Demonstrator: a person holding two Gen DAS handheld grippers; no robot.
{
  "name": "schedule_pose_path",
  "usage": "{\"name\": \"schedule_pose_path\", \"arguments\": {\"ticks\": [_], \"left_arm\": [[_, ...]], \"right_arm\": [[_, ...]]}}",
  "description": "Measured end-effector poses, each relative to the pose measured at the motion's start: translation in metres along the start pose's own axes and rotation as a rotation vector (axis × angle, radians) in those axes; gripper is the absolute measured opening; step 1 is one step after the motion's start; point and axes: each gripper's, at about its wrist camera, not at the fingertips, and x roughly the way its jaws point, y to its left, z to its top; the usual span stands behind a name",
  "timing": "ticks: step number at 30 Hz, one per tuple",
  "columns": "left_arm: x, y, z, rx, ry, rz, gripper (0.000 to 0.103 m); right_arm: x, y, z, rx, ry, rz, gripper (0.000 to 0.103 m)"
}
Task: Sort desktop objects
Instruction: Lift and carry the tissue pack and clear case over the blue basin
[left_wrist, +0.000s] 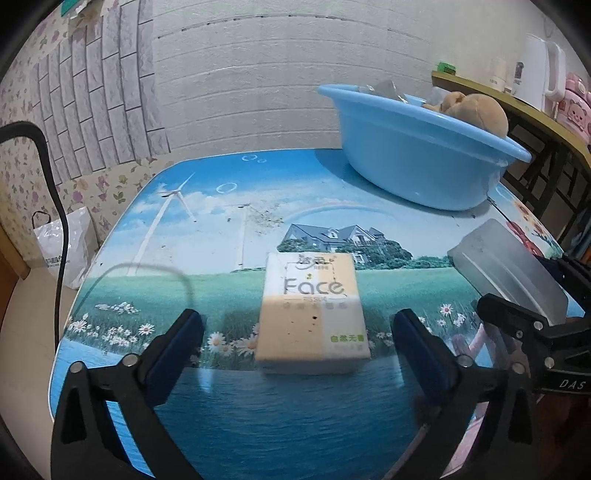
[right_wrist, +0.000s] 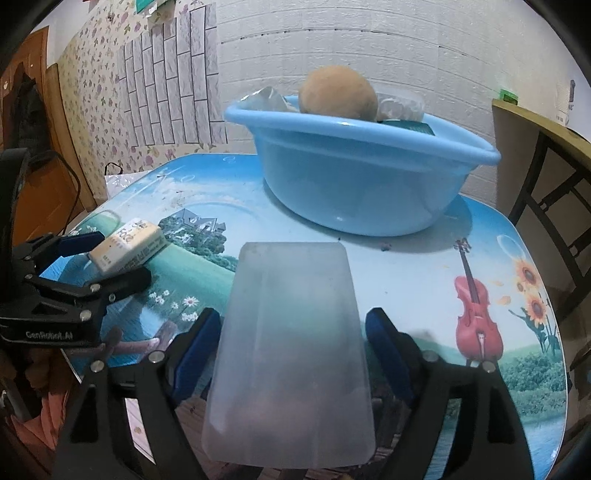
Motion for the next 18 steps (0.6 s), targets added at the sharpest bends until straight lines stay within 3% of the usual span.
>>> {"name": "schedule_pose_path", "arguments": {"ticks": [7,14,18], "left_arm": [[-0.002,-0.001,-0.002,0.003,-0.007,-0.005,0.102],[-0.003,-0.003,-0.005,0.001,-0.012,-0.001,0.102],[-0.003,-0.003,-0.005,0.001,-0.013,-0.001,0.102]], "right_arm": [[0.000,-0.018,0.004,0.127,0.006,-0.003,0.096],[0.000,-0.012,0.002,0.072,0.019,-0.019,0.096],[-0.003,-0.015,0.000,0.093,-0.002,-0.032,0.089]]}}
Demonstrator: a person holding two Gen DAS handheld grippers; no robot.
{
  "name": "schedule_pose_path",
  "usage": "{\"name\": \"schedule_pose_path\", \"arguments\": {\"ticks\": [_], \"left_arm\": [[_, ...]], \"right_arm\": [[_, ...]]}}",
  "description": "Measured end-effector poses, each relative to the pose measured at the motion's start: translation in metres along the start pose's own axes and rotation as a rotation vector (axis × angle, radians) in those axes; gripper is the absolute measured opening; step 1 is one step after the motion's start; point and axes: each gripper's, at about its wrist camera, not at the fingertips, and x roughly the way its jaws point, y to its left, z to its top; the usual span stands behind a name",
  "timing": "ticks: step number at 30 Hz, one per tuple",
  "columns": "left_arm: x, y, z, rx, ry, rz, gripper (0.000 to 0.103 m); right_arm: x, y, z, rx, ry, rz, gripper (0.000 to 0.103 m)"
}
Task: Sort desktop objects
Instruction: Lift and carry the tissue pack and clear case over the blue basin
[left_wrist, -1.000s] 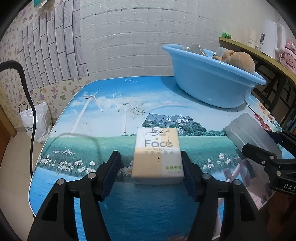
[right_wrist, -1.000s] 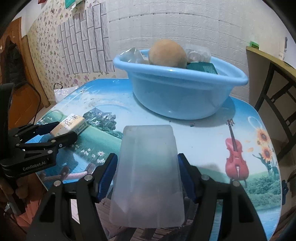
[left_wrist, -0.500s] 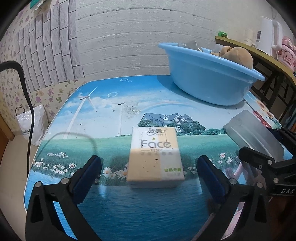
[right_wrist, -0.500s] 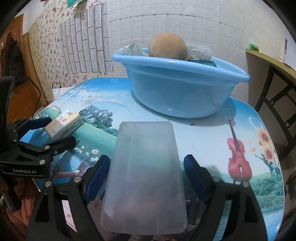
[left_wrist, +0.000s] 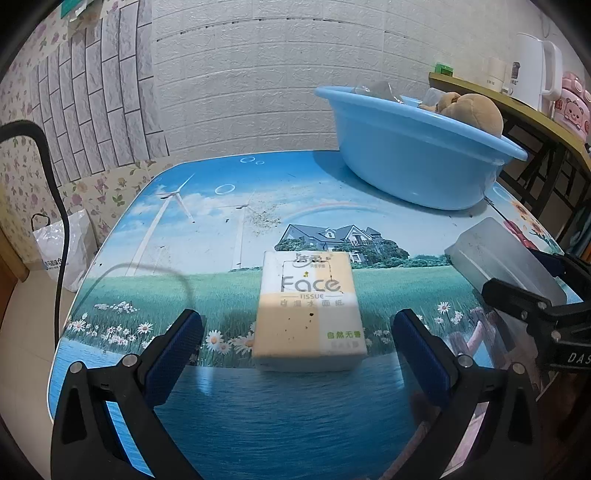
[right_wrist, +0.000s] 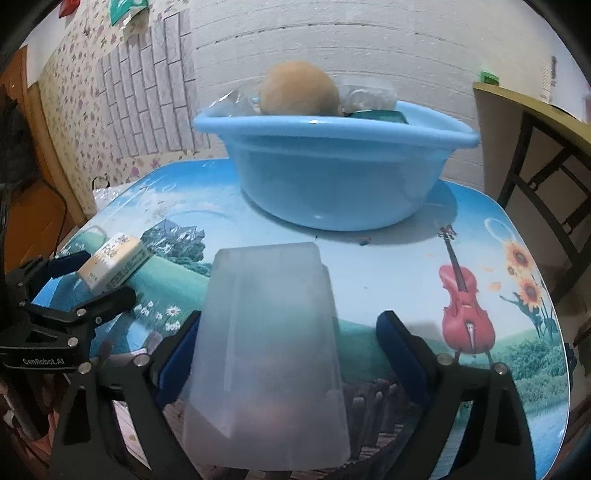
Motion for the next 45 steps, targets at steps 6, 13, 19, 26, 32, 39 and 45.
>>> {"name": "schedule_pose_path", "arguments": {"ticks": [6,13,19,26,32,39,45], "left_arm": [[0.000,0.000,0.000,0.000,-0.003,-0.001,0.102],[0.000,0.000,-0.001,-0.007,-0.013,0.002,0.103],[0.000,0.003,-0.001,-0.015,-0.021,0.006,0.103],[-0.005,0.000,-0.002,0.001,-0.050,-0.002,0.069],[-0.008,-0.001,-0.002,0.004,-0.064,-0.008,0.045],[-0.023,0.002,0.003,-0.012,-0.112,0.002,0.045],[-0.041,0.000,0.022,-0.032,-0.129,0.000,0.045]], "right_arm": [[-0.001,0.002,-0.003,-0.027,-0.031,-0.001,0.073],[-0.002,0.001,-0.004,-0.023,-0.052,0.003,0.066],[-0.002,0.001,-0.005,-0.028,-0.057,0.001,0.061],[-0.002,0.000,-0.004,-0.025,-0.057,0.004,0.061],[-0.004,0.004,-0.005,-0.052,-0.065,-0.009,0.061],[-0.020,0.005,-0.001,-0.071,-0.090,0.041,0.061],[-0.052,0.006,0.009,-0.078,-0.158,0.089,0.060]]}}
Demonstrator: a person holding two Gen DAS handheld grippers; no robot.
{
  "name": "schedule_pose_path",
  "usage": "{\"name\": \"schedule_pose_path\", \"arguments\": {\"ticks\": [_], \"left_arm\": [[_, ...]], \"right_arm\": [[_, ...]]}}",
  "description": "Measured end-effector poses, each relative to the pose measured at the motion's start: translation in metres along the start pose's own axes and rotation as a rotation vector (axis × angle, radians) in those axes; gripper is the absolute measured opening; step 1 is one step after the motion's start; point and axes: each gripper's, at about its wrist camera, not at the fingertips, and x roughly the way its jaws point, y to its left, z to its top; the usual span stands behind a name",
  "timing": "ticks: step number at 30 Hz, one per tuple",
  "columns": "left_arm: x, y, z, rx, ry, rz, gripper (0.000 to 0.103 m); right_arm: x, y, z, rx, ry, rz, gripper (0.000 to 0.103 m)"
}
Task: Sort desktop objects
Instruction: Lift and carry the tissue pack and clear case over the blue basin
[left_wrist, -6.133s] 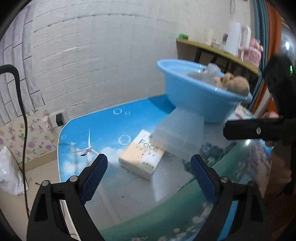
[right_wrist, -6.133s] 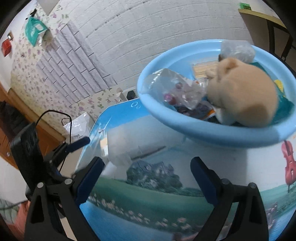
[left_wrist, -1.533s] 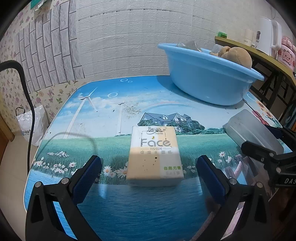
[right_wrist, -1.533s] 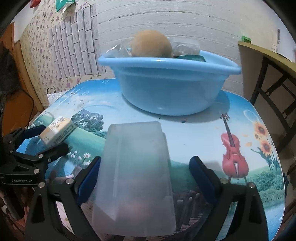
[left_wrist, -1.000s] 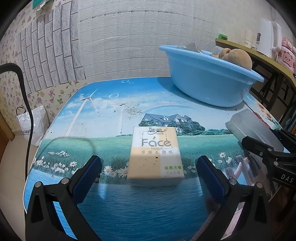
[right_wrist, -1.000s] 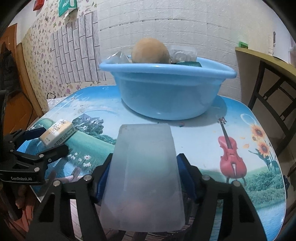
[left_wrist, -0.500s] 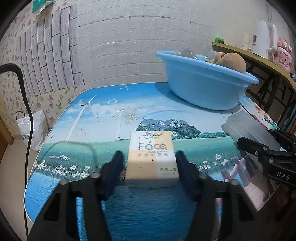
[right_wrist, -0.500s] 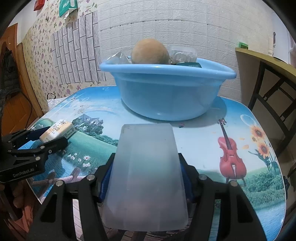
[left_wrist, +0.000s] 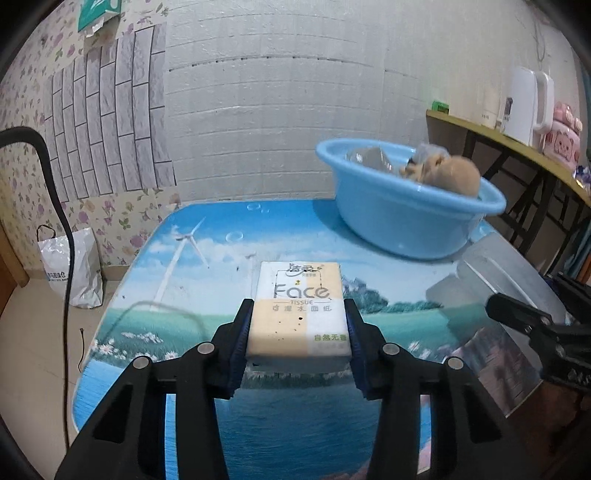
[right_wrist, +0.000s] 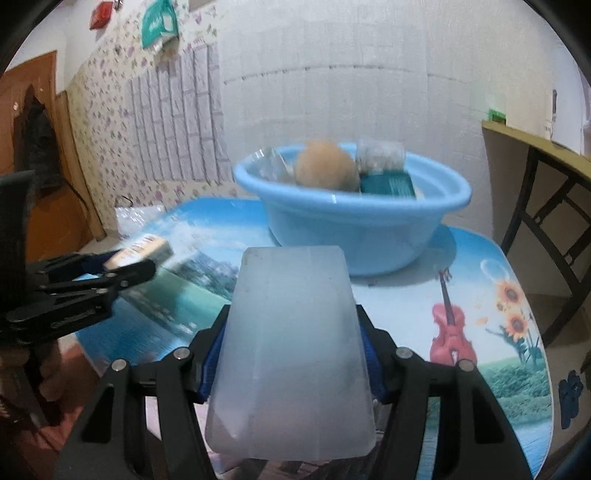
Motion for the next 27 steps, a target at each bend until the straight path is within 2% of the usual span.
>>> {"name": "schedule_pose_path", "arguments": {"ticks": [8,14,19,23,27], "left_arm": [[-0.019,-0.002,0.030,-0.015,-0.047,-0.023,0.045],[-0.024,-0.007,0.057,-0.013,-0.078,-0.050,0.045],[-0.020,-0.020,0.083,0.007,-0.108,-0.072,0.045],[-0.007,-0.033,0.103,0.026,-0.127,-0.086,0.045],[0.013,-0.046,0.119,0.035,-0.120,-0.106,0.045]], "right_arm": [[-0.034,0.010,0.025,-0.023,-0.096,0.055,0.060],[-0.047,0.000,0.051,0.003,-0.157,0.064,0.060],[-0.039,-0.023,0.077,0.022,-0.178,0.031,0.060],[-0.020,-0.046,0.094,0.046,-0.154,-0.018,0.060],[-0.003,-0.064,0.104,0.062,-0.146,-0.021,0.060]]}}
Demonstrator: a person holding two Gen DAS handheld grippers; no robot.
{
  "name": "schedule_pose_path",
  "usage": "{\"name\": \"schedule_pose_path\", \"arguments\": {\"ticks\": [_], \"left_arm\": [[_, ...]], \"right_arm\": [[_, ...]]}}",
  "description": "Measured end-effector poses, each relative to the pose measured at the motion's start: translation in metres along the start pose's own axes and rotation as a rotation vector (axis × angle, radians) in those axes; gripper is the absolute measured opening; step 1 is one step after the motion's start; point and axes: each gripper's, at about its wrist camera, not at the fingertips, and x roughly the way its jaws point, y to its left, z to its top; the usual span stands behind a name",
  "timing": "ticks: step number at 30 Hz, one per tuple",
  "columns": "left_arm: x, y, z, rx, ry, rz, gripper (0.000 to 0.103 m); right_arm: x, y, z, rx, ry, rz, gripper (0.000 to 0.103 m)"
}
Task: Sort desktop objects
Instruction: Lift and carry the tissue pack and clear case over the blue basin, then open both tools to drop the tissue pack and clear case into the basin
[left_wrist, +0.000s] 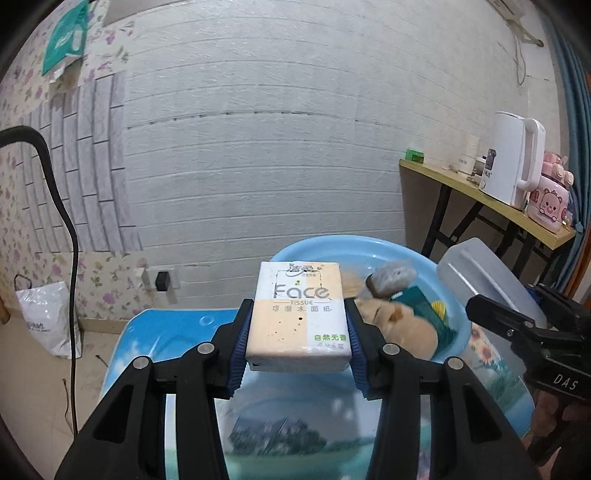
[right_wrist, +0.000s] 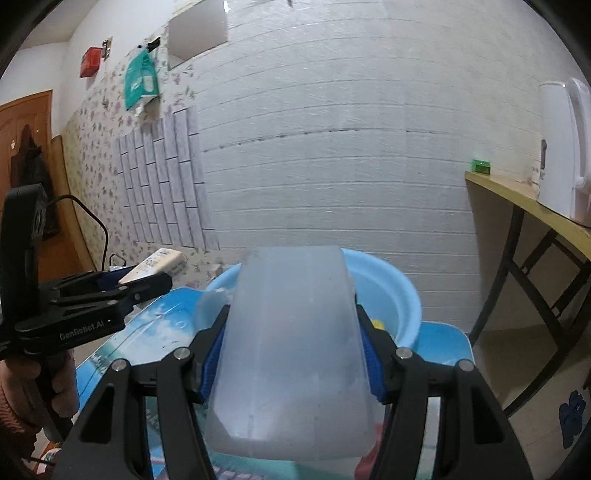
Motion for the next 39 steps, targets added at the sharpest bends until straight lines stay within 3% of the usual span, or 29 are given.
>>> {"name": "schedule_pose_path", "arguments": {"ticks": [10,21,29,36,39], "left_arm": [[0.060,-0.032,0.021,0.055,0.040,-0.057,0.045],[0.096,-0.044,0.037,0.094,0.050,-0.099,0.045],[0.095,-0.038,0.037,0.109,0.030,-0.080,0.071],[0.084,-0.016,0.038,0.065,0.022,-0.037,0.077],[0.081,-0.010,0.039,0.061,0.045,-0.001,0.083]], "right_arm": [[0.041,-0.035,0.007,0.026,0.021,-0.004,0.060],[0.073,-0.054,0.015,0.023,0.033,-0.018,0.060],[0.085,-0.056,0.021,0.043,0.044,-0.001,0.060],[0.086,-0.029,0.020,-0.013,0.054,0.037,0.061],[0.088,-0.021,0.021,-0.029,0.073,0.010,0.061]]}}
